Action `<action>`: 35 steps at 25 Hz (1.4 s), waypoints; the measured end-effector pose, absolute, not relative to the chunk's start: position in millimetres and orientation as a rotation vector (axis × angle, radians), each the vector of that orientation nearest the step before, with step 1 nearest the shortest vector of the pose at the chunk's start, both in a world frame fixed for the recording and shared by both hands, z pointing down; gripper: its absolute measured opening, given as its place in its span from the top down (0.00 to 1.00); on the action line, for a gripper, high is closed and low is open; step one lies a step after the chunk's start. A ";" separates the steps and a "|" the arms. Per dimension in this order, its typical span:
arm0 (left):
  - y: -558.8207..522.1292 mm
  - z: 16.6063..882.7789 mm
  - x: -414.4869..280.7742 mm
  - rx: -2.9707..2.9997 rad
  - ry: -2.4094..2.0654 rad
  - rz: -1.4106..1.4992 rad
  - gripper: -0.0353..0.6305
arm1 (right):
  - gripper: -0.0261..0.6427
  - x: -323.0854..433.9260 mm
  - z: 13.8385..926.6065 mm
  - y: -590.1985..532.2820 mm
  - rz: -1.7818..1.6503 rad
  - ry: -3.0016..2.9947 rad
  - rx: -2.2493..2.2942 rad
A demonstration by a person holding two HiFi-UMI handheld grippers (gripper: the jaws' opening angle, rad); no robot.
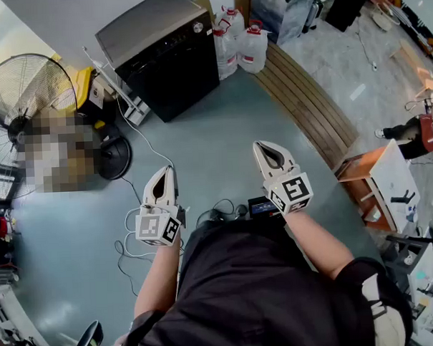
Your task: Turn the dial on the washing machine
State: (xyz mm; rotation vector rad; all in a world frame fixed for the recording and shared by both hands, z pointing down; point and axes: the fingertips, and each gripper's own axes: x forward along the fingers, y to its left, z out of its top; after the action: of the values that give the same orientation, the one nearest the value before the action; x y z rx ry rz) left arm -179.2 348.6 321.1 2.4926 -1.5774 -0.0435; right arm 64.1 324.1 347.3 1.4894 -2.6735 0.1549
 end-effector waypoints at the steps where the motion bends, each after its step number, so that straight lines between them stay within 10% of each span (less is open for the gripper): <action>1: 349.1 320.0 -176.9 2.491 -1.578 -0.041 0.92 | 0.93 67.0 347.6 323.4 0.155 -2.673 1.498; 35: 352.8 326.0 -135.5 2.463 -1.565 -0.138 0.92 | 0.93 112.3 364.7 333.4 0.170 -2.737 1.471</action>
State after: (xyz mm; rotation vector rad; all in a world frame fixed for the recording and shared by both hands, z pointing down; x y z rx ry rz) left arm -135.5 352.8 326.0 2.4625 -1.5652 -0.1378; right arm 112.3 333.4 364.7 1.4712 -2.7369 0.1702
